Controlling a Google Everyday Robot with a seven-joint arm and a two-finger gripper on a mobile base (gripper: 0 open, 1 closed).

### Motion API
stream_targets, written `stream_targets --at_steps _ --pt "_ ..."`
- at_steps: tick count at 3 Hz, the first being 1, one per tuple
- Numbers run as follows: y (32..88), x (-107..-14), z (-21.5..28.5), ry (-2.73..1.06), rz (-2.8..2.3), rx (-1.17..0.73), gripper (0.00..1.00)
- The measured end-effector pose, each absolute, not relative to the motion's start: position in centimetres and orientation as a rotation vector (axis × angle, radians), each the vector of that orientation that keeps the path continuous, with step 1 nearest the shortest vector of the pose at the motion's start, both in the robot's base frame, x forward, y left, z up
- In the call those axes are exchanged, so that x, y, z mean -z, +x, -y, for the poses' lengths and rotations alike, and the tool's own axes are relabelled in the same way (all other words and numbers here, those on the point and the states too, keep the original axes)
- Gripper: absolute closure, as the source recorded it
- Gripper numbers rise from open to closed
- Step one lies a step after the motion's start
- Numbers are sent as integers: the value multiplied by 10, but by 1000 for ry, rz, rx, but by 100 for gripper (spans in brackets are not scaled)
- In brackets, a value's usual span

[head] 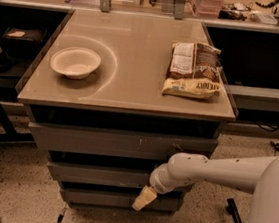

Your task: Open middle drawer

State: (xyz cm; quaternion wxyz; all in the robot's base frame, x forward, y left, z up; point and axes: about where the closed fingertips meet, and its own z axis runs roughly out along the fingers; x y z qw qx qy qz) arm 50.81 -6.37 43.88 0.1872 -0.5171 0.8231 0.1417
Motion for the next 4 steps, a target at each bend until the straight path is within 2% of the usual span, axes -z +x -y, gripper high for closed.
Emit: stream_targets --at_steps 4 --pt "466 -422 53 -1481 -2374 -545 0"
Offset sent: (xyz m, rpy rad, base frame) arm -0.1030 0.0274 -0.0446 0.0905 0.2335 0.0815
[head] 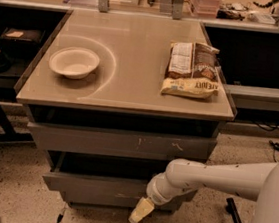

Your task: Open middle drawer

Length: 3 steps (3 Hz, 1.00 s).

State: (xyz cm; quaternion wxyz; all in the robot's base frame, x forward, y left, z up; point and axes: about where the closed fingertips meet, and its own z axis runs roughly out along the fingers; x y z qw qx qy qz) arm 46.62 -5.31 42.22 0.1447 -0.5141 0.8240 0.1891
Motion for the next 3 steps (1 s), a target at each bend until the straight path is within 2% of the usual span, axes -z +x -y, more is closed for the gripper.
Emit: stream_targets --at_steps 2,3 --pt "399 -443 57 -1478 -2441 -704 0" --pt "400 -443 57 -1478 -2441 -704 0"
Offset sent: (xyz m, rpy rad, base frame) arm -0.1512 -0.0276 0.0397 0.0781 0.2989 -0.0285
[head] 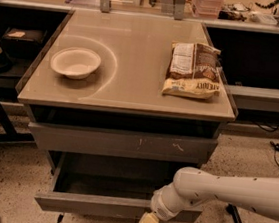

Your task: Open middle drawer

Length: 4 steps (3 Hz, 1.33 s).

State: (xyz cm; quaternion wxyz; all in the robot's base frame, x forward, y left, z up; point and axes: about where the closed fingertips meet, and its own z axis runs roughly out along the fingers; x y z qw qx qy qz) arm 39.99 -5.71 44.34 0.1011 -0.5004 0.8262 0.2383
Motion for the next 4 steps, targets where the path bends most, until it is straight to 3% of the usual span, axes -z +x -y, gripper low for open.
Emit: stream_targets --at_steps 1,4 --pt "362 -446 67 -1454 -2498 -802 0" --pt "375 -449 58 -1538 -2460 -829 0"
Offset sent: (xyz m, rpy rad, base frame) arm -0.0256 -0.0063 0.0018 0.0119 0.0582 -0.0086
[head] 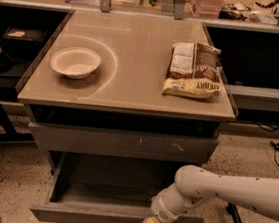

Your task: Open middle drawer

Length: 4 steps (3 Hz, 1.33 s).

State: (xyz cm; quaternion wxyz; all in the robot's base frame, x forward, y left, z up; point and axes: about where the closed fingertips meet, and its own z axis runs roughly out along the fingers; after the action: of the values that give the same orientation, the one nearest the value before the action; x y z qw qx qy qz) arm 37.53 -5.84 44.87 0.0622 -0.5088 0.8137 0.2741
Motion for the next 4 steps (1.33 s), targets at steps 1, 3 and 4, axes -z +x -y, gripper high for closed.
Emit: stream_targets --at_steps 1,3,4 --pt "353 -449 65 -1550 -2481 -882 0" --pt "306 -460 77 -1530 -2524 -962 0" --pt "288 -463 83 -1507 -2542 -984 0"
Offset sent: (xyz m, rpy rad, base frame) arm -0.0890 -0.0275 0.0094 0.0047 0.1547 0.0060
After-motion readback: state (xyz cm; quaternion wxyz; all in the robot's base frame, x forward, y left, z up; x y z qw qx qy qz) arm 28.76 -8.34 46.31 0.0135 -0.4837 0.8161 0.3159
